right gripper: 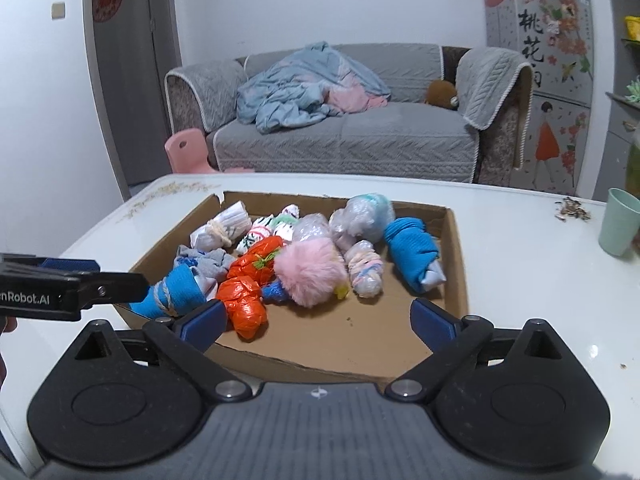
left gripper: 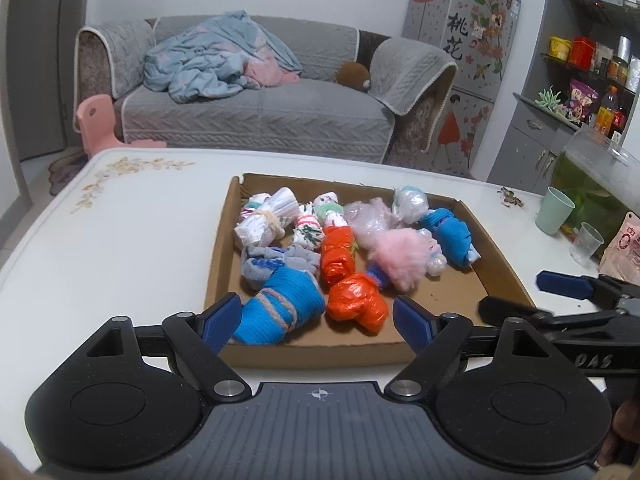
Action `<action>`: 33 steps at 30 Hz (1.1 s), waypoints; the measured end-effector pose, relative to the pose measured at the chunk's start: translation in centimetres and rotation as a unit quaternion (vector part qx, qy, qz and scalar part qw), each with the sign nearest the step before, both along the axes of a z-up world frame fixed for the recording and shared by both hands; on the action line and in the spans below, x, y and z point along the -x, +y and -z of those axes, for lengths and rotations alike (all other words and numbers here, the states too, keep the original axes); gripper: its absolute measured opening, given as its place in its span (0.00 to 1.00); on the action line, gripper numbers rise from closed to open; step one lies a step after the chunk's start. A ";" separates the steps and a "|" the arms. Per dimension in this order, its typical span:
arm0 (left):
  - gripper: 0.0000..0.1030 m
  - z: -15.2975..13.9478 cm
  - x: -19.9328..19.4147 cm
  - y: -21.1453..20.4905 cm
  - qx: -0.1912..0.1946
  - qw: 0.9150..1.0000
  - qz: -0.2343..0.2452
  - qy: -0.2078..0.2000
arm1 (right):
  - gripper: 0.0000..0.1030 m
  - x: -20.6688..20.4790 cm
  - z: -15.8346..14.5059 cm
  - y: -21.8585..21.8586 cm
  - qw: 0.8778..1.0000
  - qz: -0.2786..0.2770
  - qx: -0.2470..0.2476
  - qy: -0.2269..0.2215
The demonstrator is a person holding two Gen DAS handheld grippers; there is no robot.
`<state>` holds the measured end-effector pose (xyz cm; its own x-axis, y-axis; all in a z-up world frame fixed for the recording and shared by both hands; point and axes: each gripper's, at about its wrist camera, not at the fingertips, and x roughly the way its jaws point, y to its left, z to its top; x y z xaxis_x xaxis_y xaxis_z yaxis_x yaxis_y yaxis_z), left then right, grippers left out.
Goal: Organize objects
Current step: 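Move both tools back to the last bundles beside the box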
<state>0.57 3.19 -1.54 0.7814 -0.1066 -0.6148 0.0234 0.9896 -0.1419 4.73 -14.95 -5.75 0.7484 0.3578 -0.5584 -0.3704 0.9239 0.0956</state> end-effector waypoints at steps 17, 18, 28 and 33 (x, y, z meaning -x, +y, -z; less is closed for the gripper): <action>0.88 3.7 9.5 1.5 0.009 1.000 0.015 -0.020 | 0.99 9.7 2.9 -0.6 0.989 -0.142 -0.018 -0.041; 0.89 4.2 9.8 1.7 0.013 1.000 0.019 -0.017 | 0.99 9.9 3.3 -0.1 0.986 -0.158 -0.008 -0.044; 0.93 6.1 12.6 3.2 0.017 0.999 0.040 -0.020 | 0.67 9.2 6.9 3.0 0.968 -0.250 0.010 -0.024; 0.94 6.2 12.0 2.1 -0.007 0.995 0.092 -0.028 | 0.44 9.4 7.1 1.4 0.967 -0.252 -0.016 -0.017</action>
<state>-11.43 5.30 -7.76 0.7820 -0.2433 -0.5738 0.2120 0.9696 -0.1222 -4.68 -13.59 -12.81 0.4915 0.6995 -0.5187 -0.7771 0.6211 0.1013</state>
